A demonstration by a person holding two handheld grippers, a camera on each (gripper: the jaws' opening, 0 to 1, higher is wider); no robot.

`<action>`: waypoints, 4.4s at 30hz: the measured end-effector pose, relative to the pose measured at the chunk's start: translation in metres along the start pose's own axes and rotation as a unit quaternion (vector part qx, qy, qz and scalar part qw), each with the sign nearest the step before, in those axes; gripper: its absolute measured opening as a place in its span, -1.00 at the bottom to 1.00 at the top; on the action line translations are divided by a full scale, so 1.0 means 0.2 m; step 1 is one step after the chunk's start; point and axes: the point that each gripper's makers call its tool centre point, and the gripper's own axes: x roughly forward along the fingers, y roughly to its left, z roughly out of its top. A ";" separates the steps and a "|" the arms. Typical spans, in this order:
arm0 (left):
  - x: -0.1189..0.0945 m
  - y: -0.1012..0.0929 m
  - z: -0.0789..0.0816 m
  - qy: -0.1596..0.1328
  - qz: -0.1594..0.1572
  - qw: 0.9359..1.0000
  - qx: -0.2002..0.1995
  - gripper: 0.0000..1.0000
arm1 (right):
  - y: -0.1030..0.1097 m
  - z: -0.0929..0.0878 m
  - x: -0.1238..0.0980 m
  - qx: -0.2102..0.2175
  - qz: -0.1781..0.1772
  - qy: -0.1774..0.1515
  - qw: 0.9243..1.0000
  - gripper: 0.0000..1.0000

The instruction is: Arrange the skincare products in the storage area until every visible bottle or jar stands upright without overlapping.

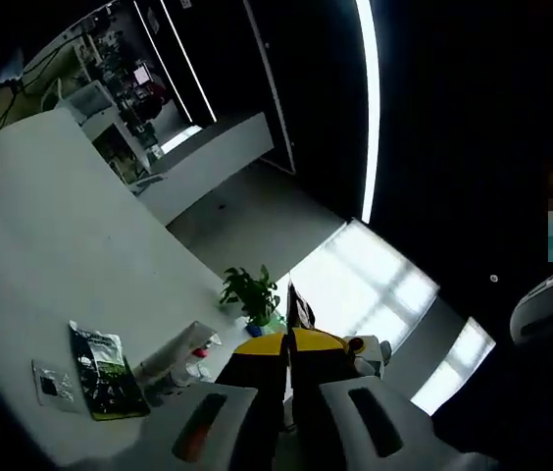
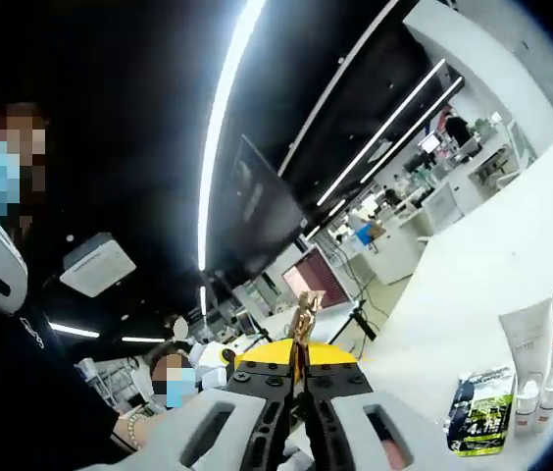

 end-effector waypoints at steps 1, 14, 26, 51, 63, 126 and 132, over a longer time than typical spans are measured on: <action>0.00 0.00 0.00 -0.001 0.000 1.000 -0.003 -0.97 | 0.00 0.00 0.00 0.001 0.000 0.000 1.000 -1.00; -0.09 0.01 -0.01 0.008 0.018 0.998 0.062 -0.99 | 0.05 -0.05 0.03 0.034 0.024 0.016 0.999 -1.00; -0.10 0.04 -0.01 0.018 0.043 0.996 0.075 -0.99 | 0.02 -0.09 0.09 0.058 0.033 0.040 0.997 -1.00; -0.16 0.52 -0.04 -0.033 0.146 0.988 -0.039 -0.99 | -0.27 -0.25 -0.19 -0.126 -0.066 0.146 0.979 0.34; -0.20 1.00 -0.13 -0.011 0.243 0.967 -0.079 -0.99 | -0.54 -0.32 -0.48 -0.149 -0.150 0.195 0.958 0.87; -0.27 1.57 -0.21 0.152 0.419 0.894 0.046 -0.85 | -0.86 -0.35 -0.73 -0.102 -0.250 0.205 0.941 0.94; -0.28 1.51 -0.13 0.153 0.417 0.892 0.089 -0.60 | -0.86 -0.35 -0.74 -0.110 -0.250 0.211 0.939 0.96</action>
